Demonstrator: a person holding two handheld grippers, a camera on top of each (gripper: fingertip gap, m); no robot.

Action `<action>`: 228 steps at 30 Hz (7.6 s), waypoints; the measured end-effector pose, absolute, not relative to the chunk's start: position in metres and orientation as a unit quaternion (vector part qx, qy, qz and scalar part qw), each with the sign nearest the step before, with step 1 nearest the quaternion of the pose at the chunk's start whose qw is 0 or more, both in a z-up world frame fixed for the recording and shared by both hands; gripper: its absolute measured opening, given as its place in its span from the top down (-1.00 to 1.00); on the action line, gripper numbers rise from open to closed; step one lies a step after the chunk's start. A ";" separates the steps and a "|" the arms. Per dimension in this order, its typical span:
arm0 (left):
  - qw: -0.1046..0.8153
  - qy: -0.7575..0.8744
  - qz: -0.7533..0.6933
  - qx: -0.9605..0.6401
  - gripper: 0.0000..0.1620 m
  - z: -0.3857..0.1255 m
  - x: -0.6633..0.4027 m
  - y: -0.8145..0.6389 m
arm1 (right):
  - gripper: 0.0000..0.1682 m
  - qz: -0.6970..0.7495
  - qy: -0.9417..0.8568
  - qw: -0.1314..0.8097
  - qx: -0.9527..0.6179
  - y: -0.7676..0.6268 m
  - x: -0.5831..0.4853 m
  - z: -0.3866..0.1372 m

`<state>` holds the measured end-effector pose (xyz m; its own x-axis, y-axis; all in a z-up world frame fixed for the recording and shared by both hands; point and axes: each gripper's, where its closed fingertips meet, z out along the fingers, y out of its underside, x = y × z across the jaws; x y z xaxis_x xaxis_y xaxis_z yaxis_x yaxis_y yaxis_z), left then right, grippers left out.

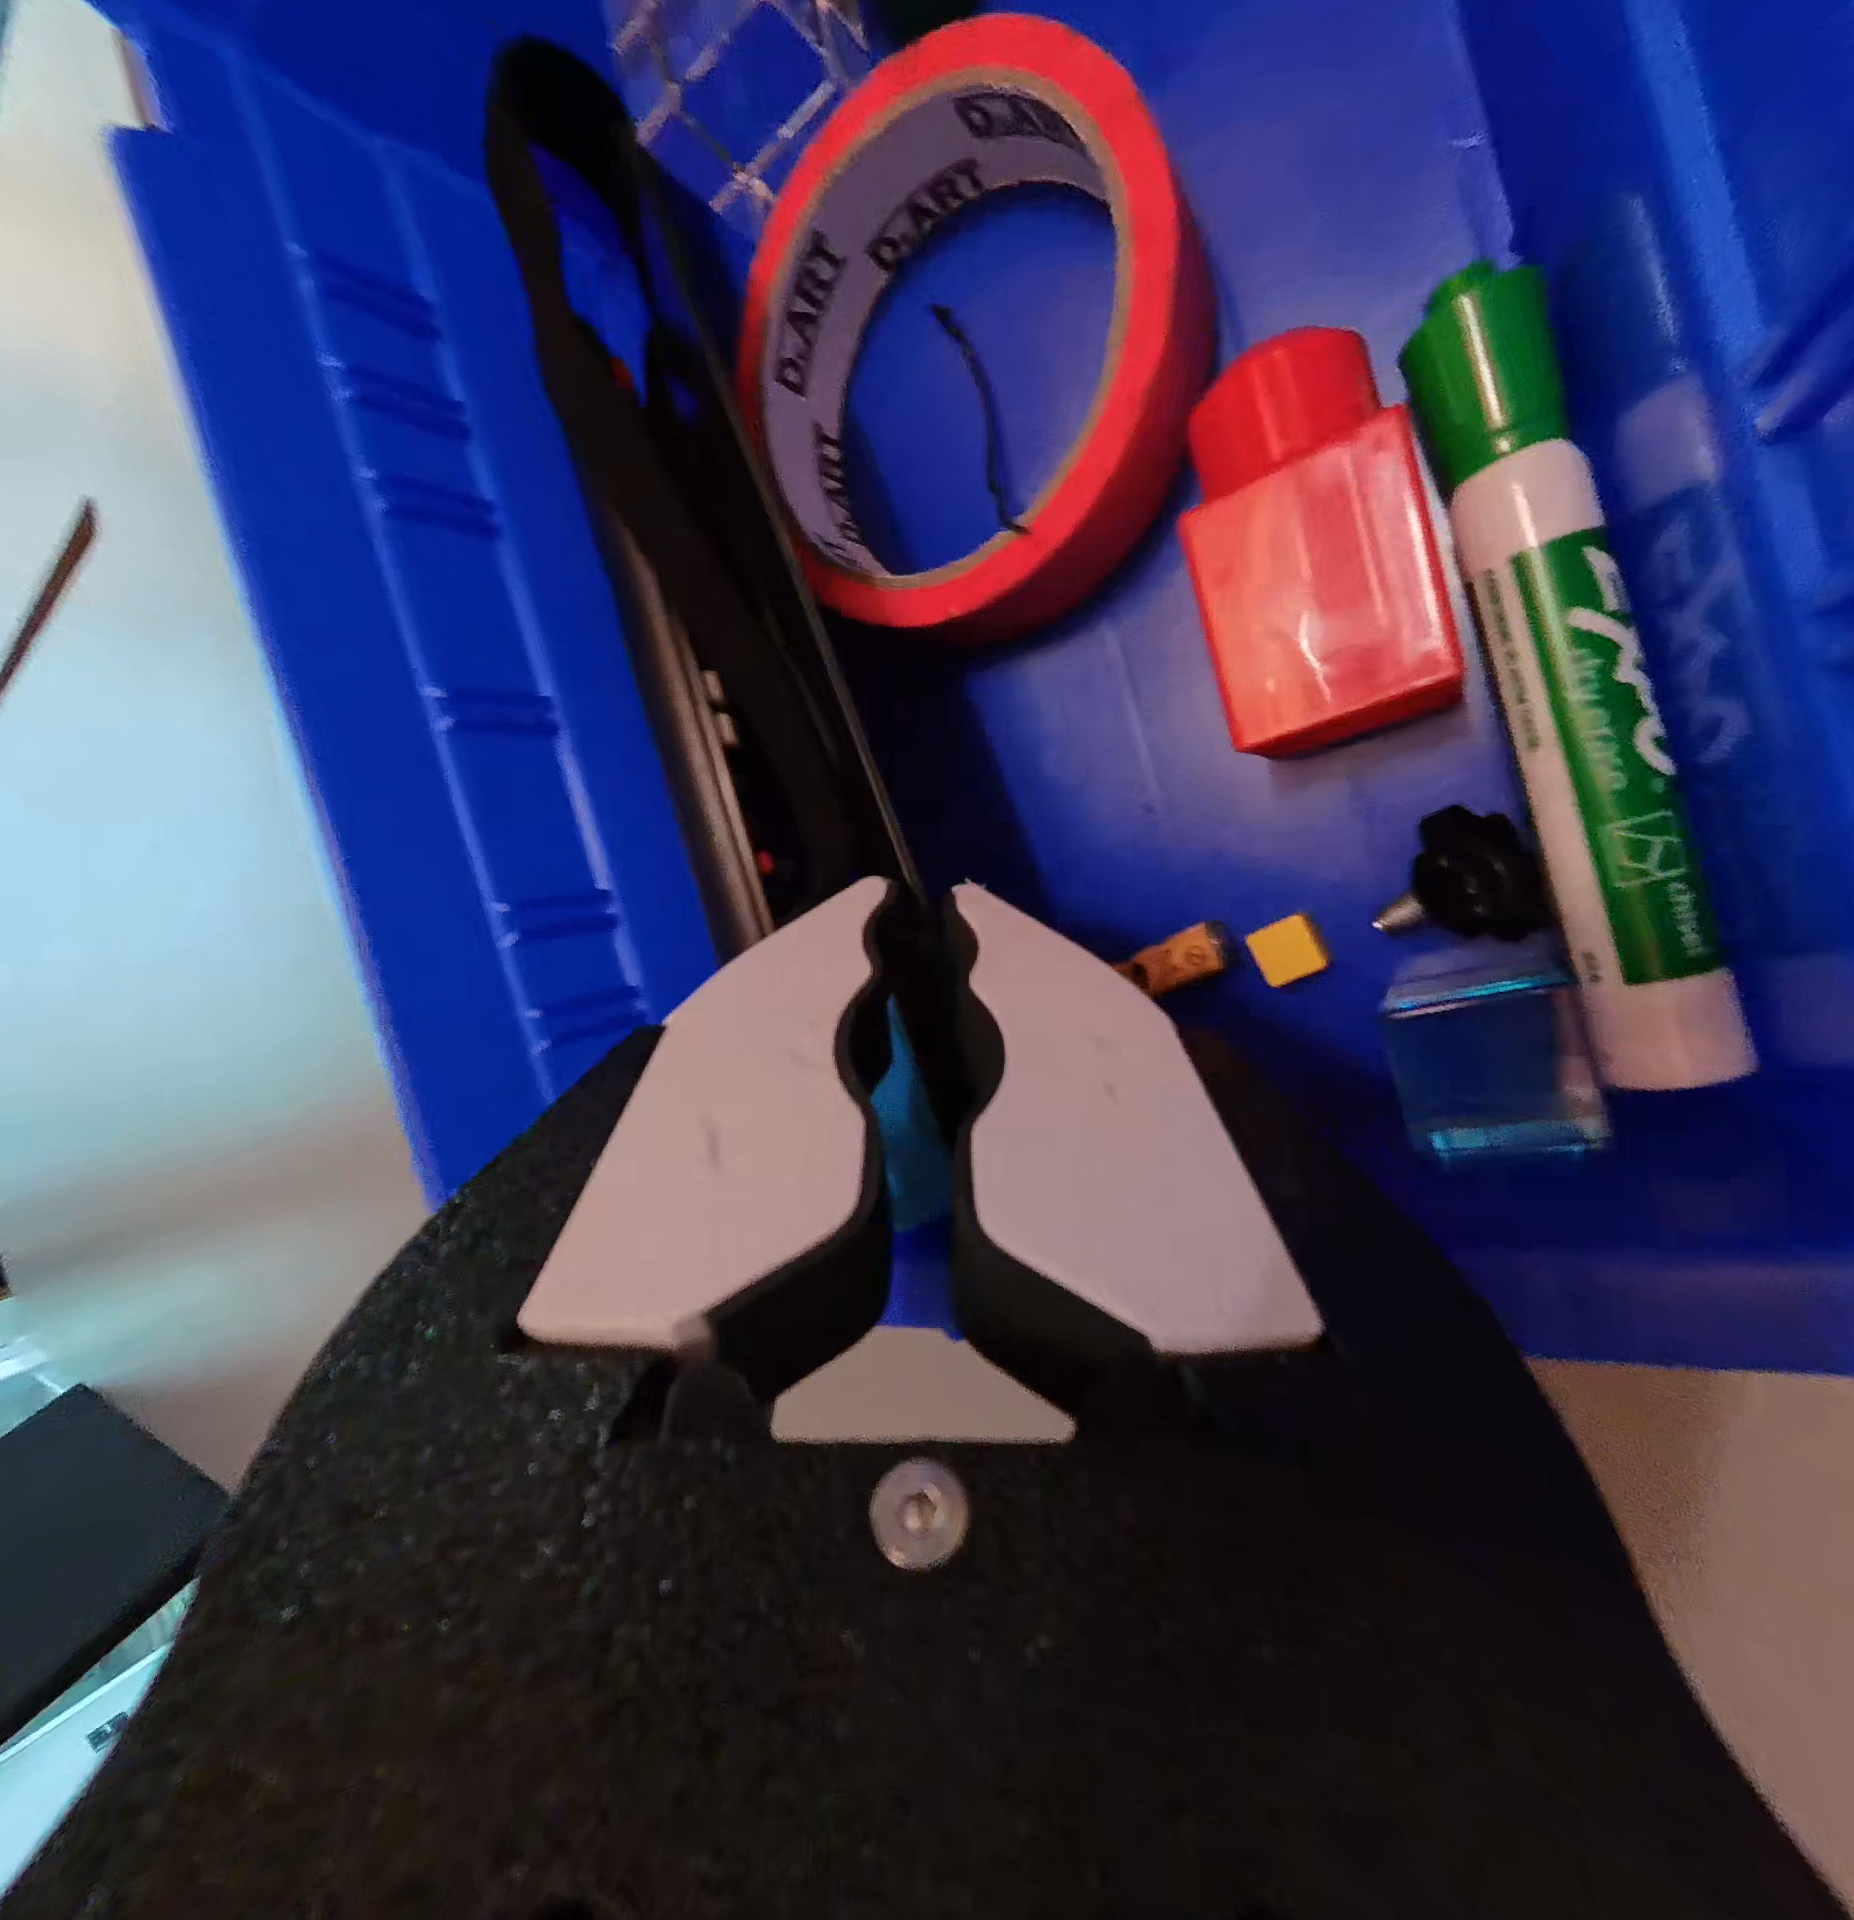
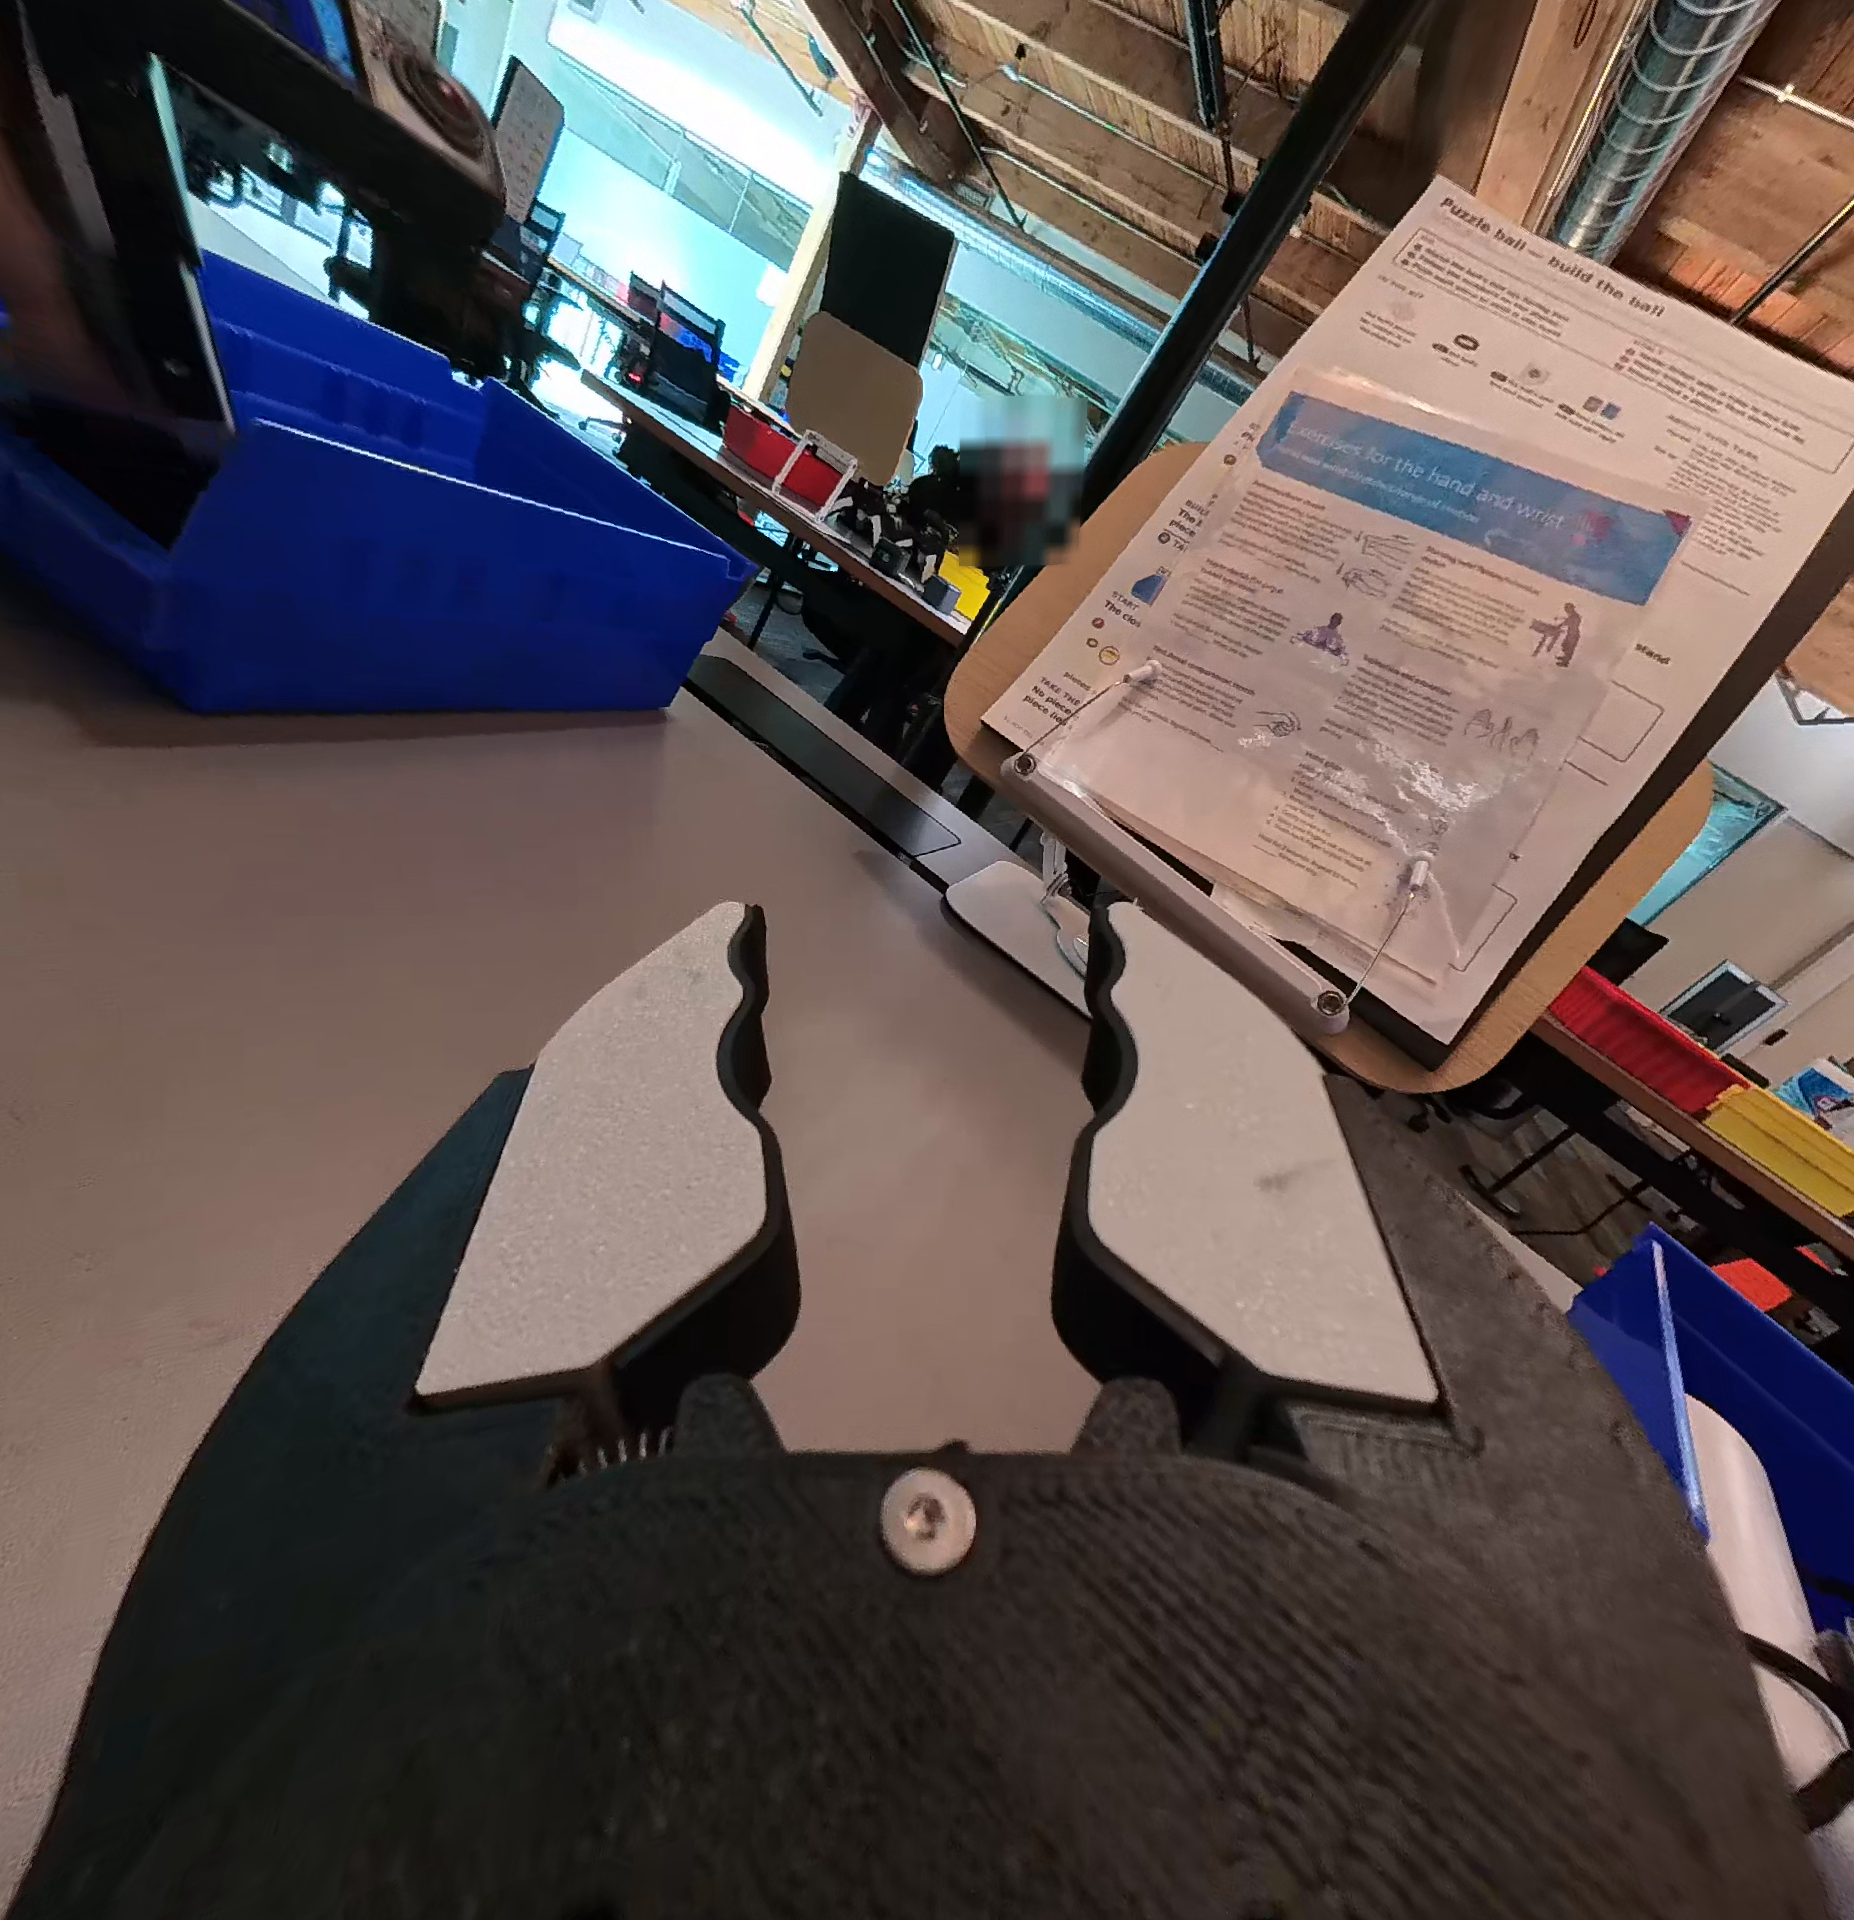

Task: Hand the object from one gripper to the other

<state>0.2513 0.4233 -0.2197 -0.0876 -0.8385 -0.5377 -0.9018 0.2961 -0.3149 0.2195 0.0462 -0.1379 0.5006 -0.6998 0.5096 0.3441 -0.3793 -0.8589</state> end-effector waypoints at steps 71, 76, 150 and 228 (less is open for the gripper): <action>0.125 0.609 -0.707 -0.336 0.98 -0.084 0.118 0.201 | 0.19 -0.397 0.067 0.733 -0.548 0.078 0.160 -0.083; 0.063 0.615 -0.746 -0.248 0.98 -0.075 0.091 0.212 | 0.22 -0.109 0.146 0.835 -0.519 0.072 0.161 -0.082; 0.046 0.704 -0.695 -0.138 0.98 -0.125 0.085 0.107 | 0.97 0.155 0.019 0.834 -0.530 0.105 0.092 -0.088; 0.104 0.575 -0.792 -0.176 0.98 -0.076 0.098 0.111 | 0.68 0.141 0.081 0.883 -0.440 0.082 0.119 -0.068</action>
